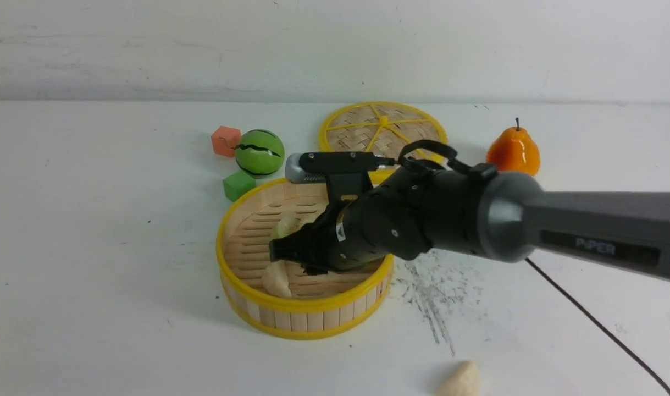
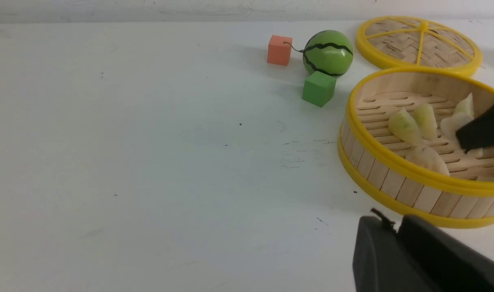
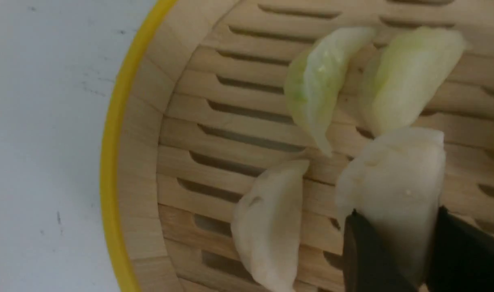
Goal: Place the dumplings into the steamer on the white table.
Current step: 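Place the dumpling in the bamboo steamer basket with the right gripper, then reach for and grasp a dumpling lying on the table beside the steamer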
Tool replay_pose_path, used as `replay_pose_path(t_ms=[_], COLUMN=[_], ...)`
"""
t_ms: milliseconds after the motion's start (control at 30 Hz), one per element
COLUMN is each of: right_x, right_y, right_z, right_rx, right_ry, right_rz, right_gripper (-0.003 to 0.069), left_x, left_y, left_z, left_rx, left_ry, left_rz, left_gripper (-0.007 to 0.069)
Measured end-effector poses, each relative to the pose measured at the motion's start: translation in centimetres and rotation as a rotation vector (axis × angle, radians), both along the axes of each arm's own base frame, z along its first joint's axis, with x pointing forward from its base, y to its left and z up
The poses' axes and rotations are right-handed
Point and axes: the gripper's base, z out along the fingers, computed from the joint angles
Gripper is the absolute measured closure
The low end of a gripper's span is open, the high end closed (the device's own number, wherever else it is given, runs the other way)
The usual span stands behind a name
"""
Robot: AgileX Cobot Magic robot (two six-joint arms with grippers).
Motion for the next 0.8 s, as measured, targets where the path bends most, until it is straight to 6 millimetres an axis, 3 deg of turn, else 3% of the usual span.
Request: replay_pose_path(t_ms=[67,333,533,633,800], right_x=[-0.3,-0.7,-1.1,-1.5,-3.3], right_y=[0.4,0.9,0.6,0.1,-2.1], right_z=[-1.0,-1.1,-0.2,2.4,9.0], right_rx=[-0.017,-0.021,-0.038,-0.03,-0.064], right_ry=[0.03,0.04,0.056,0.011,-0.103], right_rz=[0.026,0.087,0.1,0.111,0.145], right_gripper=[0.0458,0.0442,0.0267,0.0209,0.0195], left_x=[0.0,0.0,0.0,0.0,0.0], left_y=[0.0,0.0,0.0,0.0,0.0], left_z=[0.0,0.0,0.0,0.0,0.0], left_rx=[-0.001,-0.001,-0.001,-0.002,-0.002], left_ry=[0.0,0.0,0.0,0.001,0.001], left_rz=[0.0,0.0,0.0,0.0,0.0], left_gripper=[0.0554,0.055,0.0545,0.0545,0.0544])
